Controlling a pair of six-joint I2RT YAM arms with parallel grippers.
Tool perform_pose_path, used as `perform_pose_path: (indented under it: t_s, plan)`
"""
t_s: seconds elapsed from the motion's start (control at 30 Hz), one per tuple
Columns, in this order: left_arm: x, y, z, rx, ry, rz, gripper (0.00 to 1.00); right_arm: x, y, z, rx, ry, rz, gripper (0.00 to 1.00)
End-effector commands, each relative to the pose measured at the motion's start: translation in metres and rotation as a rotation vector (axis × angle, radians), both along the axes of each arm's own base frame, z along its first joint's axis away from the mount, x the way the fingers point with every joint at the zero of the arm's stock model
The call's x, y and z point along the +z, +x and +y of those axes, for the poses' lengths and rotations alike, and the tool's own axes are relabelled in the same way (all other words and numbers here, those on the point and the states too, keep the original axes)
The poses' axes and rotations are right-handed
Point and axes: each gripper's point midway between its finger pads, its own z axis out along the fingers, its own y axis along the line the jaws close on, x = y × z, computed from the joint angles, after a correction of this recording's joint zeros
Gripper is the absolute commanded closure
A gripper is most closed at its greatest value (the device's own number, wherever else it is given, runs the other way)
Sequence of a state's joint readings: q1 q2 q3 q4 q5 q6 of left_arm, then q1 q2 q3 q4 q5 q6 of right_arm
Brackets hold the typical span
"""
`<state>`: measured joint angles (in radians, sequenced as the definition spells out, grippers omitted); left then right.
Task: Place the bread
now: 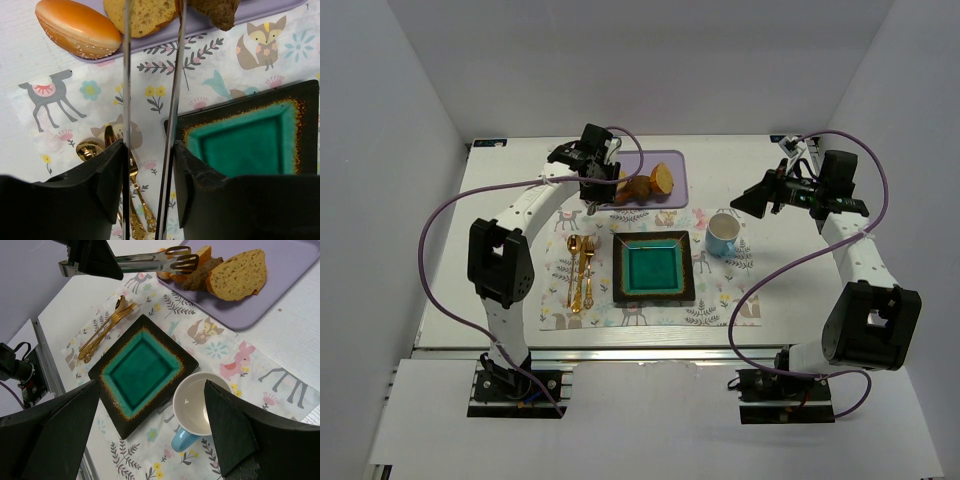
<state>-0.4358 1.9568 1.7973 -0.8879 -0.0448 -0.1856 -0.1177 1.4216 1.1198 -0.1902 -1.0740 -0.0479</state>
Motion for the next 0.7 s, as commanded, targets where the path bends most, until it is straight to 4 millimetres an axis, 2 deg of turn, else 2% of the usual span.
perform_pose_path:
  t_s: [0.0,0.2,0.3,0.37,0.5,0.53,0.57,0.6,0.63,0.67]
  plan:
    - [0.019,0.004,-0.003,0.01,0.002,-0.047,0.51,0.006,-0.003,0.001,0.016,0.009,-0.022,0.11]
    - [0.025,0.004,-0.003,0.008,-0.001,-0.064,0.79,0.006,-0.004,0.001,0.015,0.011,-0.022,0.11]
    - [0.042,0.008,-0.004,0.018,-0.018,-0.105,0.93,0.007,-0.005,0.001,0.017,0.011,-0.024,0.11]
    - [0.064,0.012,-0.006,0.026,-0.046,-0.154,0.97,0.008,-0.006,0.001,0.017,0.01,-0.027,0.11]
    - [0.106,0.006,-0.011,0.02,-0.128,-0.223,1.0,0.008,-0.007,0.001,0.022,0.011,-0.028,0.11]
    - [0.121,-0.001,-0.01,0.017,-0.151,-0.244,1.0,0.009,-0.006,0.001,0.021,0.013,-0.027,0.11]
    - [0.126,-0.007,-0.013,0.002,-0.181,-0.241,1.0,0.008,-0.007,0.001,0.021,0.012,-0.025,0.11]
    - [0.122,-0.015,-0.012,-0.003,-0.186,-0.225,1.0,0.009,-0.006,0.001,0.021,0.013,-0.027,0.11]
    - [0.123,-0.033,-0.016,-0.039,-0.233,-0.199,1.0,0.009,-0.006,0.001,0.021,0.013,-0.029,0.11]
    - [0.135,-0.04,-0.018,-0.056,-0.26,-0.216,1.0,0.009,-0.006,0.002,0.024,0.014,-0.027,0.11]
